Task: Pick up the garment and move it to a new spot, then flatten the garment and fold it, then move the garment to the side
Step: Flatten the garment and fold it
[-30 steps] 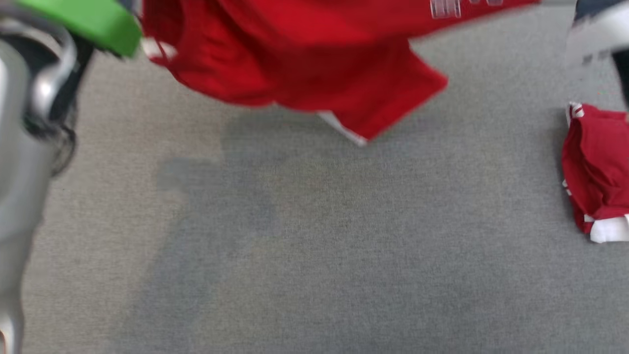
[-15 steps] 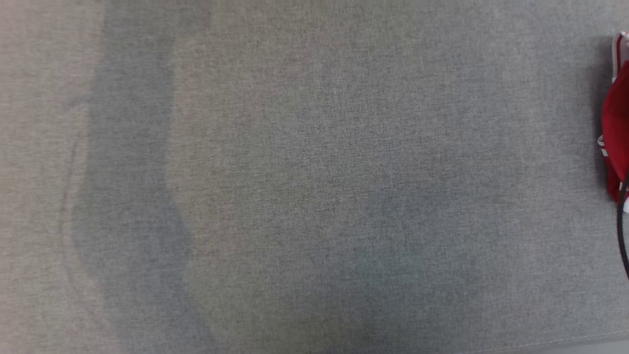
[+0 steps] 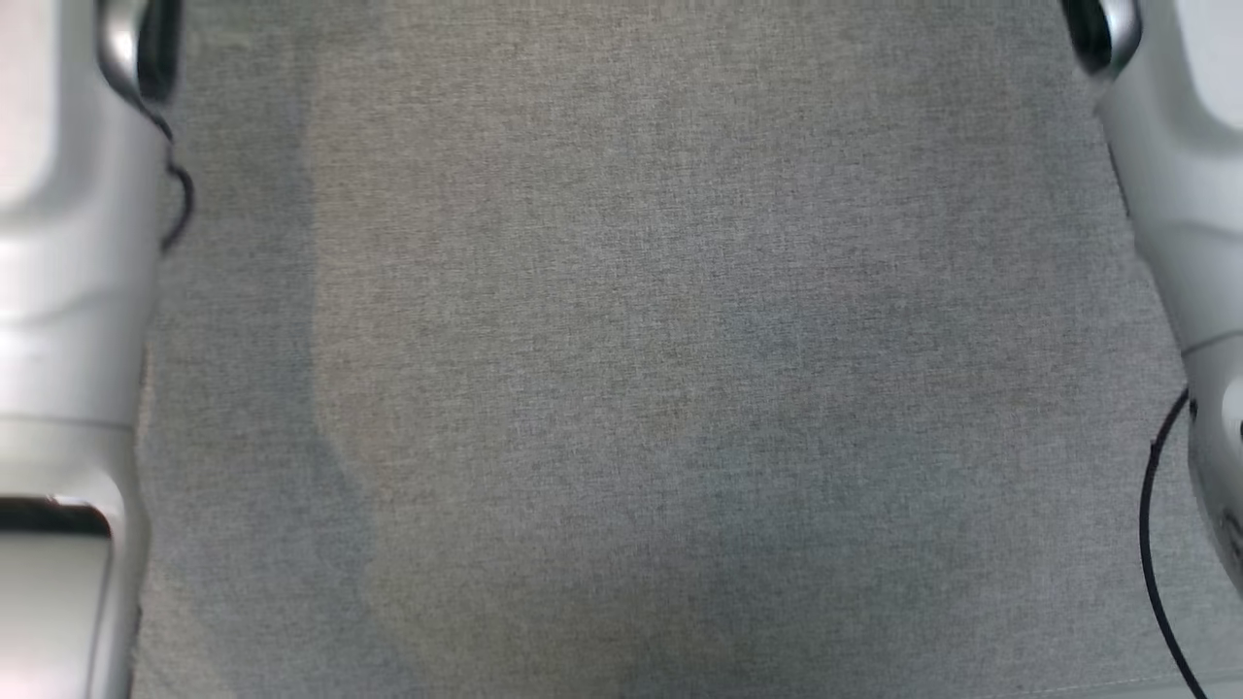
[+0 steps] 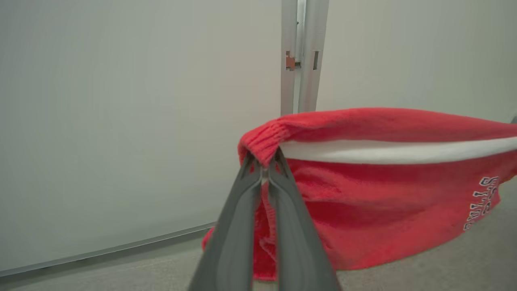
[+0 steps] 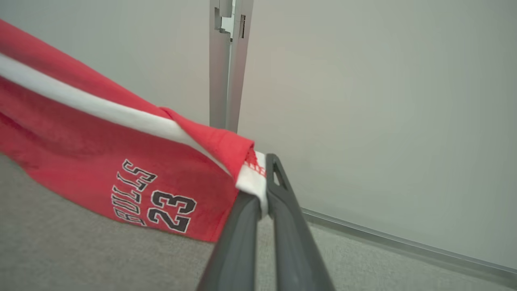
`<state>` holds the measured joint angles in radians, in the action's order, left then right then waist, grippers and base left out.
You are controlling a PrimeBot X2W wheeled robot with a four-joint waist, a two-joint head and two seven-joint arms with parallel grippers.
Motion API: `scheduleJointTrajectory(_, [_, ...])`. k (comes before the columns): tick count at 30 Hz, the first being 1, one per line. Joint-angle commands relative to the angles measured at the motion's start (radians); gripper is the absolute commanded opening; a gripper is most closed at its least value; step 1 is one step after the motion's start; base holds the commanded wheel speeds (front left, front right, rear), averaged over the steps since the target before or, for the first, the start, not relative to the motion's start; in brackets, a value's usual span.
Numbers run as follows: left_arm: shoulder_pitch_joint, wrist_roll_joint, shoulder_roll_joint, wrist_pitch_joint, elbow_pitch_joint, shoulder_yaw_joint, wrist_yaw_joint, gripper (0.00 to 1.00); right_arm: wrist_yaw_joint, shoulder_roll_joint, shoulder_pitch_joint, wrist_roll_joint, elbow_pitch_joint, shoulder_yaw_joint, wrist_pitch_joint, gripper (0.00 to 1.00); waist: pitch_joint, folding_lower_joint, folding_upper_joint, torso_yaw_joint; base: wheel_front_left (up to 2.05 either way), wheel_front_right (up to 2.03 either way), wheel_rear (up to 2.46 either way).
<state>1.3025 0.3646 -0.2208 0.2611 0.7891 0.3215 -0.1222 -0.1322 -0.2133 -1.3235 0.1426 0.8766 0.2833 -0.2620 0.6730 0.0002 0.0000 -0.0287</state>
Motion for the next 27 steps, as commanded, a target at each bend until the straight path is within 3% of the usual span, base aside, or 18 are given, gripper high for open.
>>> scheduleJointTrajectory(1, [-0.051, -0.006, -0.005, 0.005, -0.017, -0.005, -0.002, 0.0, 0.003, -0.015, 0.044, 0.02, -0.001, 0.016, -0.003, 0.0, -0.036, -0.0002, 0.0, 0.022, 0.0, 0.0, 0.0])
scheduleJointTrajectory(12, [-0.418, -0.025, -0.052, 0.004, -0.144, 0.092, -0.007, 0.0, 0.003, -0.136, 0.299, 0.212, -0.023, 0.31, 0.01, 0.0, -0.227, -0.0002, 0.0, 0.047, 0.0, 0.0, 0.0])
scheduleJointTrajectory(21, [-0.615, -0.089, -0.112, 0.004, -0.205, 0.246, -0.006, 0.0, 0.003, -0.291, 0.441, 0.41, -0.092, 0.554, 0.083, 0.0, -0.39, -0.0002, 0.0, 0.058, 0.0, 0.0, 0.0])
scheduleJointTrajectory(27, [-0.728, -0.076, -0.145, 0.004, -0.254, 0.285, -0.006, 0.0, 0.003, -0.405, 0.509, 0.541, -0.192, 0.677, 0.143, 0.0, -0.475, -0.0002, 0.0, 0.064, 0.0, 0.0, 0.0])
